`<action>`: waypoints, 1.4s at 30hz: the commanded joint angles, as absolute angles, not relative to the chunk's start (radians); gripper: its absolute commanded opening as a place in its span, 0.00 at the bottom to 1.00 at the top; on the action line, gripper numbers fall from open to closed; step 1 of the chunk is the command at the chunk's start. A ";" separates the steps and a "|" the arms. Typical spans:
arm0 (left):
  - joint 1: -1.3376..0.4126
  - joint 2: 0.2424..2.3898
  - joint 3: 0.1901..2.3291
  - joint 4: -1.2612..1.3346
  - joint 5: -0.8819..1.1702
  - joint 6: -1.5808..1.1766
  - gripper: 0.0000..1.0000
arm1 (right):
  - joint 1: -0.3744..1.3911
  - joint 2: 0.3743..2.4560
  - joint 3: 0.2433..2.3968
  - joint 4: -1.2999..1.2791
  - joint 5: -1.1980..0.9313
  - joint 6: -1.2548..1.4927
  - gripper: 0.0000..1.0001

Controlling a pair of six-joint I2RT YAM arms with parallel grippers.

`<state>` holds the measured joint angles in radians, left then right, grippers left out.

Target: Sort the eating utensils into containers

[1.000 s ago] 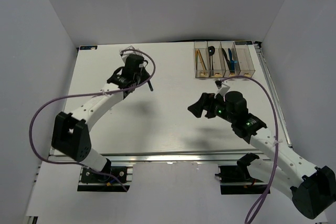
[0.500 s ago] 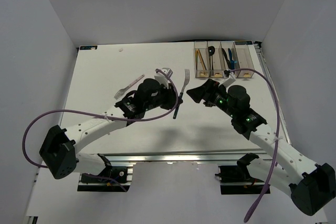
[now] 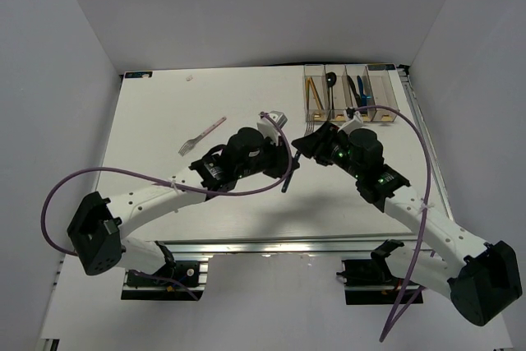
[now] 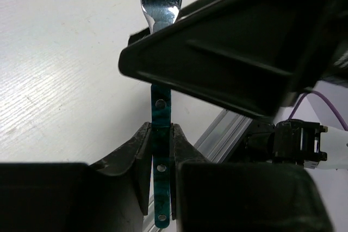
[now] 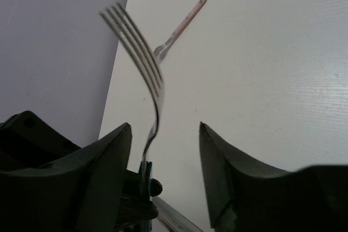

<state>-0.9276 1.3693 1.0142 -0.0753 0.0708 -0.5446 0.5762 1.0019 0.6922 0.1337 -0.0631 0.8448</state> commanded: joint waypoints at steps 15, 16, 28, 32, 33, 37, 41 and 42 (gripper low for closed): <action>-0.934 1.347 1.229 -0.451 -0.413 -0.489 0.98 | 0.335 1.329 1.150 -0.214 -0.087 0.465 0.00; -0.933 1.335 1.236 -0.490 -0.464 -0.486 0.98 | 0.266 1.391 1.222 -0.339 -0.062 0.413 0.00; -0.933 1.059 0.987 -0.716 -0.675 -0.436 0.98 | -0.044 2.141 2.188 -0.617 0.143 0.181 0.00; -0.933 0.973 0.881 -0.686 -0.672 -0.465 0.98 | -0.063 2.230 2.358 -0.531 0.123 0.080 0.00; -0.934 0.957 0.882 -0.683 -0.664 -0.466 0.98 | -0.060 2.227 2.308 -0.490 0.115 0.052 0.00; -0.934 0.971 0.877 -0.661 -0.644 -0.436 0.98 | -0.060 2.290 2.273 -0.393 0.097 -0.041 0.00; -0.934 1.051 0.880 -0.684 -0.669 -0.452 0.98 | -0.061 2.324 2.218 -0.269 0.083 -0.074 0.00; -0.933 1.063 0.890 -0.695 -0.693 -0.459 0.97 | -0.061 2.324 2.211 -0.215 0.084 -0.075 0.00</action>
